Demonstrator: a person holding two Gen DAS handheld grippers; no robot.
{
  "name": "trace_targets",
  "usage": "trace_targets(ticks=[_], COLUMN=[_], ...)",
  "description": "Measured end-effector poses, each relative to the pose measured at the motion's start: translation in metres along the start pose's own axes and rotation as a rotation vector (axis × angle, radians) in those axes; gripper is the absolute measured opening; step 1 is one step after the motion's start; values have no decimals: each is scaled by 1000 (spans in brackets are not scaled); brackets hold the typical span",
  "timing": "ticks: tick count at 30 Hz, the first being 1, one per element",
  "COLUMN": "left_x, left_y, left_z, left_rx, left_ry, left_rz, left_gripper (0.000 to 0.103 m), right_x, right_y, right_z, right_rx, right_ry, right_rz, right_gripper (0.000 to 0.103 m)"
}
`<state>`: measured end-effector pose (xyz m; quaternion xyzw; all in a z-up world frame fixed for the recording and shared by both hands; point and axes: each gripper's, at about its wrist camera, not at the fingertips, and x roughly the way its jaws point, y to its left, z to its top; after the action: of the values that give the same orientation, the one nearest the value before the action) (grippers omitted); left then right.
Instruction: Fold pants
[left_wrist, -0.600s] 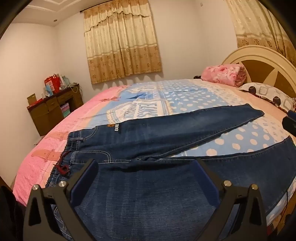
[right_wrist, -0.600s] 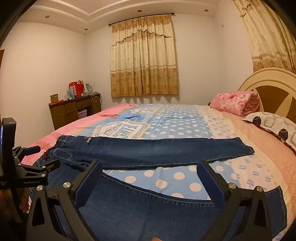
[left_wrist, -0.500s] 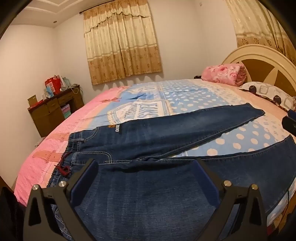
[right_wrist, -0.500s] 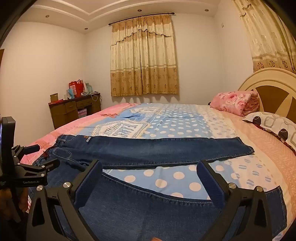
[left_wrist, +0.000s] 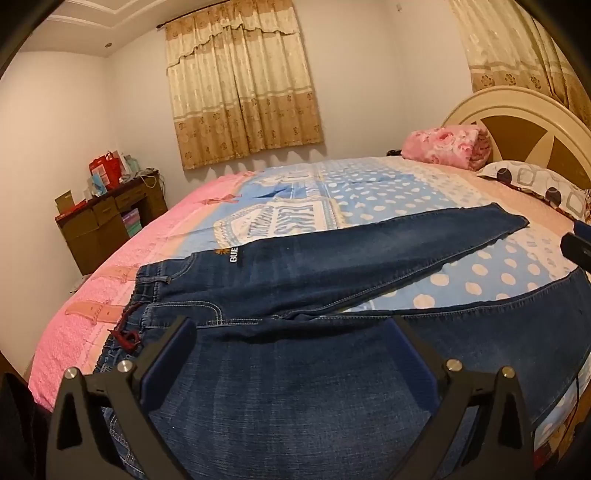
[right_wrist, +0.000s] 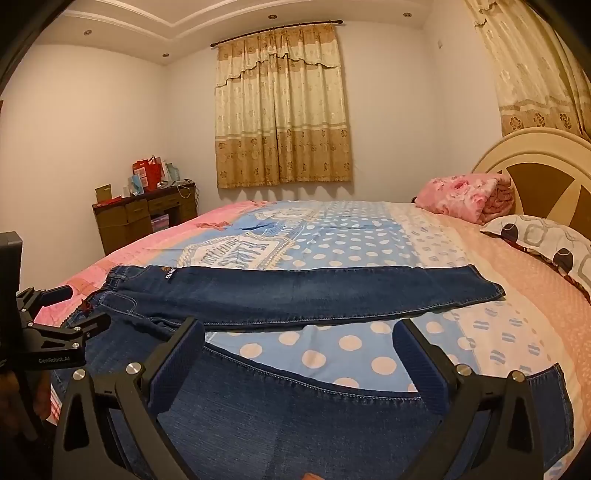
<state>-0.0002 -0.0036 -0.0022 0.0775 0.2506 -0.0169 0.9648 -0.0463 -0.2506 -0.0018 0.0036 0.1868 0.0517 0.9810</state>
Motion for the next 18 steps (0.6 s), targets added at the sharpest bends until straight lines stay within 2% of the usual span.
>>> trace_targets(ticks=[18], left_x=[-1], left_y=[-2], left_z=[-1], left_rx=[5], left_ry=[-7], left_rz=[3], left_gripper=[103], right_x=[3], right_y=[0], right_z=[-3], right_rx=[6], right_ry=[11], right_rz=[2], right_gripper=[102])
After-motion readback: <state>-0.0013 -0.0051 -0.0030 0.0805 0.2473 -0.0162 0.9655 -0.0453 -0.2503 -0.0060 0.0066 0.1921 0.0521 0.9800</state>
